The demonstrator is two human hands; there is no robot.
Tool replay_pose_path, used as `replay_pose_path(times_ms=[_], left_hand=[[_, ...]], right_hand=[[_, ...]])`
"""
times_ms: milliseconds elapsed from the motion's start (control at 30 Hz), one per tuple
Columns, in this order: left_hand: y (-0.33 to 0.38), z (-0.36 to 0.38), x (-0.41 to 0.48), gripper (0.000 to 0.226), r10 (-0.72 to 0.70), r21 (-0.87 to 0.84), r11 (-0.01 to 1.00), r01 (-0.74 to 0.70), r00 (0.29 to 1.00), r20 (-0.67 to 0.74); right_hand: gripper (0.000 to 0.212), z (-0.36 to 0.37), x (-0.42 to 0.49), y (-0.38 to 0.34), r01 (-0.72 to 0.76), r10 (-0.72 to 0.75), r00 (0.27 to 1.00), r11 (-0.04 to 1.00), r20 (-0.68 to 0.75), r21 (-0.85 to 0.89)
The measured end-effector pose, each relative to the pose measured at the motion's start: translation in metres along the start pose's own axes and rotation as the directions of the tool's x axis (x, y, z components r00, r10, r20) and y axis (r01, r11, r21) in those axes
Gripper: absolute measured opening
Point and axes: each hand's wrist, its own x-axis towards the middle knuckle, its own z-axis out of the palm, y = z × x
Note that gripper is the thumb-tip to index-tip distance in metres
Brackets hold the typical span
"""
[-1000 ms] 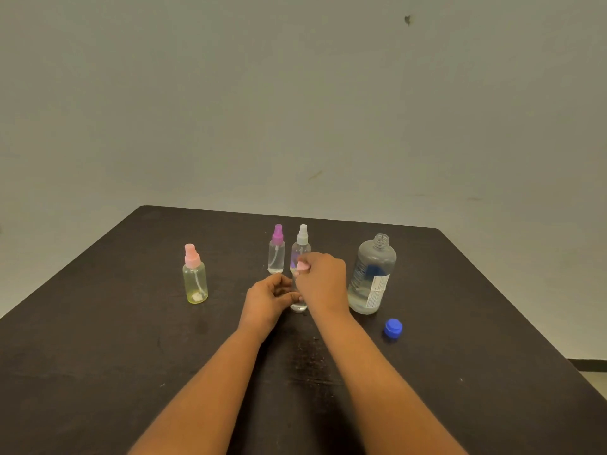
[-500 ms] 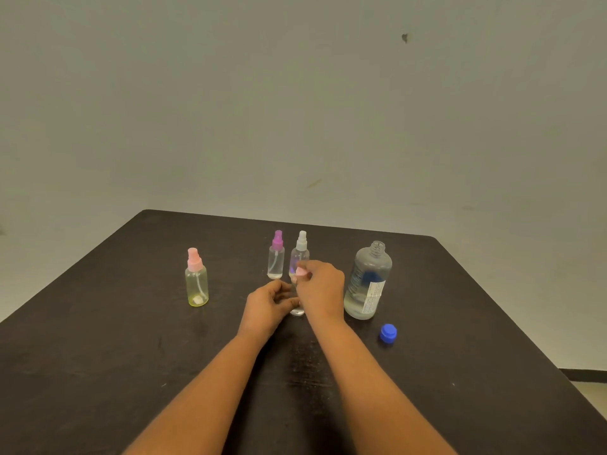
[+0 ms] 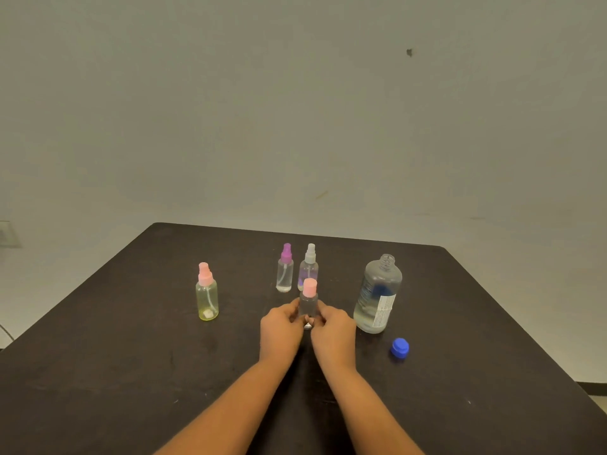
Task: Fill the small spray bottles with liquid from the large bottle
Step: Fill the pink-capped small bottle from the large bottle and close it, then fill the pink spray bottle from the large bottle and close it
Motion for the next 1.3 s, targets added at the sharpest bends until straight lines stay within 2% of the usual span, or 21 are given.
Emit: replay_pose_path(times_ms=[100, 333, 567, 733, 833, 1133, 1300], left_hand=[[-0.001, -0.005, 0.002, 0.015, -0.041, -0.003, 0.999, 0.041, 0.997, -0.066], [-0.005, -0.042, 0.035, 0.016, -0.068, -0.004, 0.998, 0.068, 0.981, -0.18], [-0.011, -0.056, 0.071, 0.016, -0.122, 0.019, 0.992, 0.128, 0.974, -0.188], [-0.014, -0.054, 0.082, 0.02, -0.115, 0.056, 0.991, 0.125, 0.98, -0.16], [-0.016, -0.052, 0.089, 0.022, -0.095, 0.112, 0.987, 0.114, 0.983, -0.16], [-0.015, -0.05, 0.096, 0.038, -0.093, 0.229, 0.966, 0.121, 0.987, -0.13], [-0.019, -0.048, 0.095, 0.046, -0.097, 0.256, 0.959, 0.126, 0.987, -0.124]], right_hand=[[0.016, 0.008, 0.003, -0.008, 0.025, -0.026, 1.0, 0.999, 0.018, 0.027], [0.018, 0.038, 0.02, -0.044, 0.049, -0.075, 0.99, 0.976, 0.119, 0.211], [0.016, 0.066, 0.044, -0.057, 0.073, -0.104, 0.978, 0.983, 0.181, 0.169], [0.035, 0.077, 0.052, -0.055, 0.016, -0.057, 0.97, 0.985, 0.235, 0.172], [0.05, 0.076, 0.054, -0.054, 0.041, -0.08, 0.962, 0.987, 0.263, 0.153], [0.066, 0.088, 0.059, -0.042, 0.053, -0.096, 0.946, 0.988, 0.311, 0.142], [0.065, 0.09, 0.061, -0.04, 0.091, -0.118, 0.935, 0.991, 0.336, 0.097]])
